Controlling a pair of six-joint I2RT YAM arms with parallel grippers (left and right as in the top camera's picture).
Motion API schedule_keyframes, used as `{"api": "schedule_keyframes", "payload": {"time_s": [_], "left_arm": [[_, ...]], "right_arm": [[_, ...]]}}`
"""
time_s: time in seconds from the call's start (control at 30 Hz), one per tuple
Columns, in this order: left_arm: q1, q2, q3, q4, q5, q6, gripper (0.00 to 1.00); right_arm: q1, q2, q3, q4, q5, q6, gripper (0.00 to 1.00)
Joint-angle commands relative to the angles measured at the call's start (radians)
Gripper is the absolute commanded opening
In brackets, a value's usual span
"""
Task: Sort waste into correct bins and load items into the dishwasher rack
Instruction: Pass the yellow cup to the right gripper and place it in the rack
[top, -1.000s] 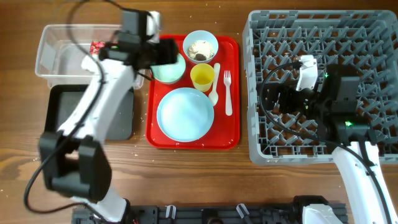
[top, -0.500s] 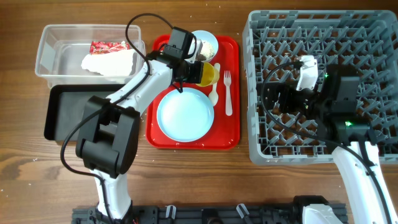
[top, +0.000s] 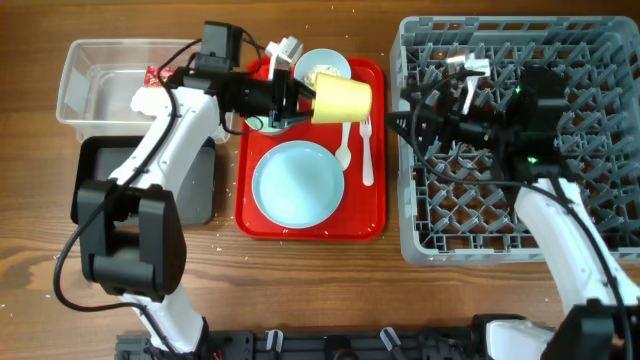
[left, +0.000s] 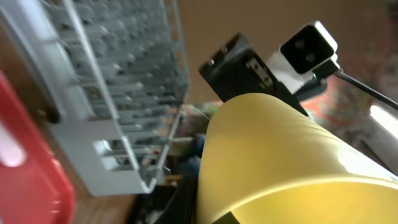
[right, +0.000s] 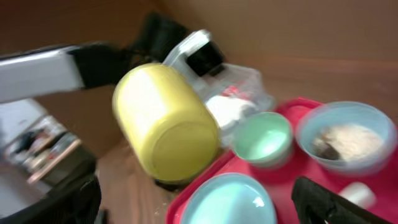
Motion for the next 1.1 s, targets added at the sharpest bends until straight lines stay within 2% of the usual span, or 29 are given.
{"api": "schedule_keyframes", "payload": {"time_s": [0.0,0.13,0.27,0.4,0.43,0.5,0.53,0.57,0.6,0.7,0.77,0.83,0.93,1.07], "left_arm": [[-0.041,-0.018,-0.001,-0.017,0.106,-0.007,0.04],[-0.086,-0.018,-0.001,-0.015,0.106,-0.021,0.04],[-0.092,-0.018,-0.001,-0.015,0.106,-0.021,0.04],[-0.092,-0.018,-0.001,-0.015,0.105,-0.020,0.04],[-0.092,-0.018,-0.001,-0.015,0.105,-0.020,0.14],[-0.092,-0.018,-0.001,-0.015,0.105,-0.020,0.50],[-0.092,-0.018,-0.001,-0.015,0.105,-0.020,0.56],[-0.083,-0.018,-0.001,-0.002,0.097,-0.020,0.62],[-0.073,-0.018,-0.001,0.005,0.068,-0.020,0.62],[-0.037,-0.018,-0.001,0.008,-0.148,-0.020,0.62],[-0.023,-0.018,-0.001,0.008,-0.348,-0.020,0.61],[-0.022,-0.018,-0.001,0.007,-0.539,-0.020,0.61],[-0.022,-0.018,-0.001,0.004,-0.718,-0.020,0.61],[-0.022,-0.018,-0.001,-0.021,-0.884,-0.020,0.62]], "right_arm": [[0.043,0.051,0.017,0.172,-0.174,0.089,1.00],[0.133,0.071,0.017,0.235,-0.137,0.106,0.97],[0.161,0.079,0.017,0.243,-0.128,0.107,0.71],[0.161,0.079,0.017,0.315,-0.129,0.165,0.60],[0.159,0.078,0.017,0.334,-0.129,0.169,0.52],[0.137,0.079,0.017,0.340,-0.113,0.215,0.44],[0.112,0.078,0.017,0.338,-0.105,0.241,0.38],[0.050,0.077,0.017,0.298,-0.083,0.279,0.37],[0.019,0.075,0.017,0.257,-0.067,0.283,0.37],[-0.071,0.047,0.017,0.015,0.043,0.220,0.37],[-0.081,-0.008,0.018,-0.213,0.214,0.126,0.37],[-0.079,-0.137,0.020,-0.455,0.431,0.077,0.37],[-0.078,-0.325,0.103,-0.835,0.733,0.077,0.37],[-0.046,-0.354,0.240,-1.263,0.916,0.080,0.38]]}}
